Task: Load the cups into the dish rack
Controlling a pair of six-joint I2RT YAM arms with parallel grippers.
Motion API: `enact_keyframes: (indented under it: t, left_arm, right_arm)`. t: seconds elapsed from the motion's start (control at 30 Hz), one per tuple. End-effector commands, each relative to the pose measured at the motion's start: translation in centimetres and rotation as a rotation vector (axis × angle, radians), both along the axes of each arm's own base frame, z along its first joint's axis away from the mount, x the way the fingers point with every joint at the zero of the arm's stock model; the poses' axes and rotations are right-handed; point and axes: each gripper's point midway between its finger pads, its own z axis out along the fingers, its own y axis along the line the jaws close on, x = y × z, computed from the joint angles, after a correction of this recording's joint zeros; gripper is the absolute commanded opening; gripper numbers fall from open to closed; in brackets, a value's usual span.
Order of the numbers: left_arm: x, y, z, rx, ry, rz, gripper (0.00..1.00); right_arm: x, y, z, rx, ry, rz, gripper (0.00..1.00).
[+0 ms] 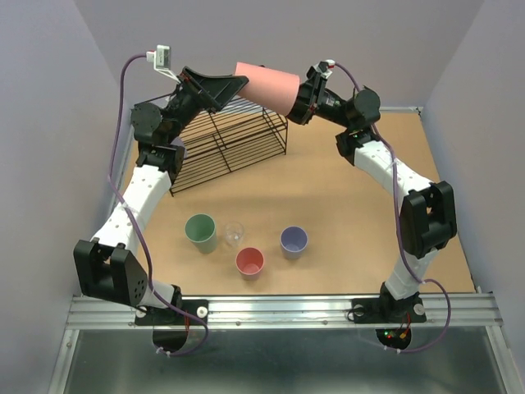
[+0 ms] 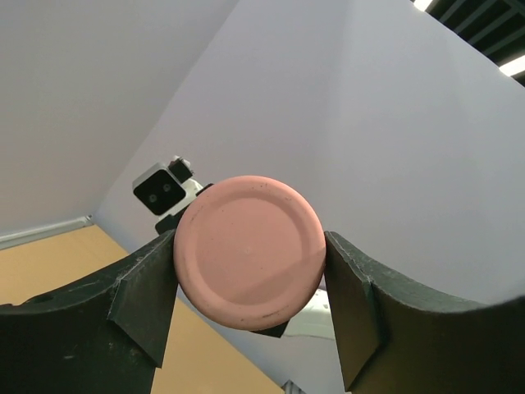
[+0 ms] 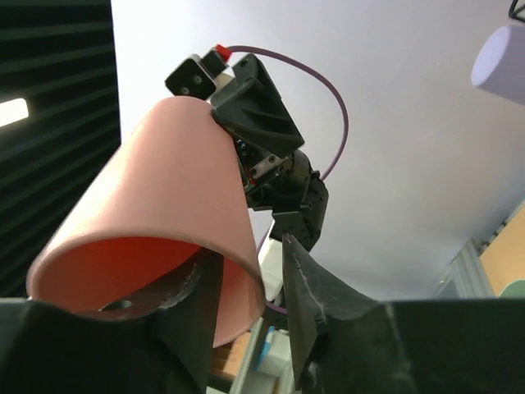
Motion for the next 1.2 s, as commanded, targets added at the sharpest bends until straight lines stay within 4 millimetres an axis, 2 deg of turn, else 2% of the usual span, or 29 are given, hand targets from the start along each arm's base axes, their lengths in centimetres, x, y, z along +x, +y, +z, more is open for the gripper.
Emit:
enact_keyframes:
  t: [0.0, 0.1, 0.2, 0.27, 0.3, 0.37, 0.53, 0.63, 0.67, 0.7, 0.73, 0.8, 0.83, 0.87, 1.07, 1.17]
  left_arm:
    - [-1.4, 0.1, 3.6, 0.059, -0.113, 0.026, 0.00]
    - [0.0, 1.3, 3.3, 0.111, -0.110, 0.102, 0.00]
    - [1.6, 3.5, 2.5, 0.152, -0.083, 0.182, 0.00]
    - [3.2, 5.2, 1.3, 0.205, -0.058, 0.251, 0.00]
    - [4.2, 5.9, 0.1, 0.238, -0.008, 0.288, 0.00]
    - [5.5, 6.8, -0.2, 0.291, 0.007, 0.361, 0.00]
    - [8.2, 8.1, -2.6, 0.491, 0.042, 0.469, 0.00]
    - [9.1, 8.8, -3.8, 0.558, 0.078, 0.533, 0.00]
    - [10.2, 9.6, -4.7, 0.611, 0.089, 0.599, 0.00]
    - [10.4, 9.7, -6.1, 0.670, 0.129, 0.617, 0.00]
    - [10.5, 9.2, -5.7, 0.704, 0.117, 0.638, 0.00]
    - [11.8, 9.7, -8.2, 0.829, 0.166, 0.709, 0.00]
    - [12.4, 8.9, -9.0, 0.860, 0.172, 0.706, 0.00]
    - [12.7, 9.4, -9.8, 0.903, 0.188, 0.730, 0.00]
    - [14.4, 9.2, -13.4, 0.988, 0.234, 0.754, 0.00]
    - [15.1, 10.4, -14.8, 1.037, 0.268, 0.815, 0.00]
  right_arm:
    - [-0.9, 0.1, -1.0, -0.007, -0.009, 0.021, 0.43]
    - [-1.0, 0.0, -2.8, -0.027, 0.042, 0.025, 0.46]
    - [-1.4, -0.2, -4.2, -0.046, 0.077, 0.030, 0.49]
    - [-1.7, -0.5, -4.7, -0.056, 0.098, 0.029, 0.49]
    - [-1.6, -0.7, -6.1, -0.071, 0.136, 0.026, 0.49]
    - [-1.7, -1.2, -6.7, -0.082, 0.162, 0.020, 0.49]
    - [-1.8, -2.7, -8.6, -0.114, 0.209, -0.005, 0.49]
    - [-1.8, -3.1, -8.7, -0.127, 0.208, -0.014, 0.49]
    - [-1.7, -3.2, -8.8, -0.130, 0.207, -0.018, 0.48]
    - [-1.8, -3.2, -8.8, -0.135, 0.208, -0.017, 0.48]
    - [-1.8, -3.2, -8.9, -0.137, 0.211, -0.017, 0.48]
    - [-1.8, -3.2, -9.2, -0.146, 0.211, -0.020, 0.47]
    - [-1.9, -3.2, -9.3, -0.149, 0.209, -0.020, 0.46]
    - [-1.8, -3.3, -9.5, -0.153, 0.217, -0.024, 0.46]
    - [-1.8, -3.3, -9.7, -0.161, 0.213, -0.027, 0.43]
    - [-1.7, -3.2, -9.5, -0.165, 0.207, -0.028, 0.42]
